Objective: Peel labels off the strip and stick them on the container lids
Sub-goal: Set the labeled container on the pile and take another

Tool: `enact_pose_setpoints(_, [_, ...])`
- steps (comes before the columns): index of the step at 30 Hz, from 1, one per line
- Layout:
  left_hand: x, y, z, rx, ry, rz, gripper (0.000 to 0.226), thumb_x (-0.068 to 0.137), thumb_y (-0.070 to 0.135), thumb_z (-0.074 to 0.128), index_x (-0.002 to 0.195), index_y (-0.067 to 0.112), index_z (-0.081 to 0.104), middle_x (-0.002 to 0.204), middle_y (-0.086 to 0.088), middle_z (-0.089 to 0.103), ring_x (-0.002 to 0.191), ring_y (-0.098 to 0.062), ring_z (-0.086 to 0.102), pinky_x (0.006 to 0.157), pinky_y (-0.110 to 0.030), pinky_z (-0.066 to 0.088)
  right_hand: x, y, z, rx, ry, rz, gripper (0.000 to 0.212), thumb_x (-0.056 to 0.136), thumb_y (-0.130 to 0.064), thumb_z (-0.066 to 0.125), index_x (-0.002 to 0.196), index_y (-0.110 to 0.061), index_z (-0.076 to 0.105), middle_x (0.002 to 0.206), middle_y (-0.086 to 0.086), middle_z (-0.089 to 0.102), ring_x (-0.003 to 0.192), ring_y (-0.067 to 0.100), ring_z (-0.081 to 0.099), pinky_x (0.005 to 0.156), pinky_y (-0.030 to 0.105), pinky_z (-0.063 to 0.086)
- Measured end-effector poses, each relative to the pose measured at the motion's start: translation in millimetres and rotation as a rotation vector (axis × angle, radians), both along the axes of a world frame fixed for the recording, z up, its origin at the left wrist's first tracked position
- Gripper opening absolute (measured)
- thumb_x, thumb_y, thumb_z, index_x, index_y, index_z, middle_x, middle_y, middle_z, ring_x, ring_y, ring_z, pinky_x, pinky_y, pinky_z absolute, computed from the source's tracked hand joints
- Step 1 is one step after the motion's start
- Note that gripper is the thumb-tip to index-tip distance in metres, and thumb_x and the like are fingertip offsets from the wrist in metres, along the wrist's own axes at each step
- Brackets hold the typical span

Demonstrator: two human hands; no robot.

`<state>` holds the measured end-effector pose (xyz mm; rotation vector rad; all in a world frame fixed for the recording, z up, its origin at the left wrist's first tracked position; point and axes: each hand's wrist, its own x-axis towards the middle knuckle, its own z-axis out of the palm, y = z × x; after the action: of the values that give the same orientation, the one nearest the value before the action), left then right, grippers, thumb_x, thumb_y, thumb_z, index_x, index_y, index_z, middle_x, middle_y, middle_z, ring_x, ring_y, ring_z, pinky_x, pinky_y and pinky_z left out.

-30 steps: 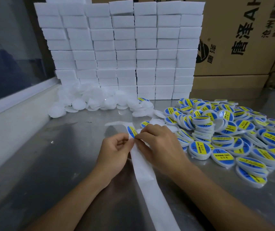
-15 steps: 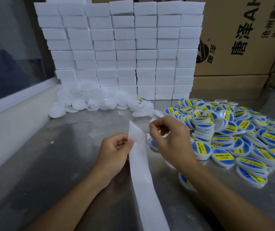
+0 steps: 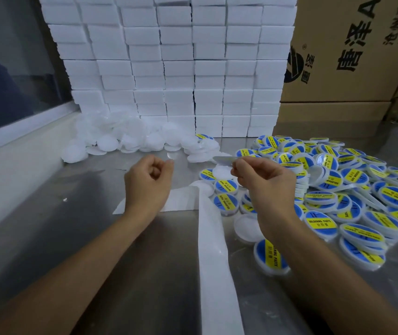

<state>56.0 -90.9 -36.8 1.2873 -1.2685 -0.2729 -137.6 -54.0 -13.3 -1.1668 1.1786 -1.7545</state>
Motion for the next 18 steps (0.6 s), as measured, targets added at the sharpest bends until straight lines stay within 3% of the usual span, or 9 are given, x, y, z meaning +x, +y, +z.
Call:
enact_pose_setpoints(2, [1.1, -24.4, 5.2, 0.05, -0.068, 0.009, 0.028, 0.087, 0.024, 0.066, 0.063, 0.017, 0.053, 0.052, 0.006, 0.05, 0.049, -0.004, 0.044, 0.055, -0.022, 0.039, 0.0, -0.1, -1.3, -0.042, 0.054, -0.013, 0.015, 0.084, -0.007, 0.071, 0.081, -0.02, 0.075, 0.073, -0.004, 0.075, 0.072, 0.009, 0.072, 0.064, 0.014, 0.053])
enact_pose_setpoints(6, [-4.0, -77.7, 16.0, 0.207, -0.334, -0.032, 0.005, 0.085, 0.02, 0.063, 0.08, 0.021, 0.063, 0.066, 0.008, 0.058, 0.076, -0.022, 0.059, 0.072, -0.029, 0.047, -1.6, -4.4, -5.9, -0.088, 0.119, -0.039, 0.019, 0.082, -0.002, 0.072, 0.085, -0.02, 0.075, 0.075, -0.007, 0.075, 0.072, 0.006, 0.071, 0.066, 0.014, 0.054])
enact_pose_setpoints(11, [-17.0, -130.7, 13.5, 0.518, -0.68, -0.186, 0.042, 0.082, 0.027, 0.068, 0.124, 0.025, 0.061, 0.12, -0.003, 0.063, 0.111, -0.023, 0.058, 0.092, -0.029, 0.045, -6.9, -11.4, -13.4, -0.122, 0.225, -0.082, 0.018, 0.084, -0.002, 0.07, 0.095, -0.016, 0.075, 0.083, -0.007, 0.075, 0.076, 0.004, 0.071, 0.073, 0.018, 0.056])
enact_pose_setpoints(14, [-25.1, -147.5, 8.4, 0.585, -0.753, -0.17, 0.047, 0.08, 0.036, 0.073, 0.124, 0.026, 0.061, 0.128, -0.005, 0.058, 0.116, -0.024, 0.055, 0.098, -0.034, 0.046, -8.9, -13.9, -14.8, -0.141, 0.234, -0.114, 0.016, 0.085, -0.006, 0.07, 0.092, -0.02, 0.075, 0.079, -0.007, 0.074, 0.073, 0.005, 0.07, 0.069, 0.016, 0.055])
enact_pose_setpoints(18, [-32.2, -151.1, 4.9, 0.5, -0.782, -0.13, 0.032, 0.081, 0.036, 0.072, 0.108, 0.018, 0.067, 0.112, -0.007, 0.064, 0.103, -0.027, 0.06, 0.087, -0.037, 0.051, -10.1, -14.7, -15.3, -0.165, 0.239, -0.131, 0.02, 0.085, -0.008, 0.07, 0.083, -0.027, 0.073, 0.074, -0.009, 0.073, 0.068, 0.005, 0.068, 0.062, 0.014, 0.052])
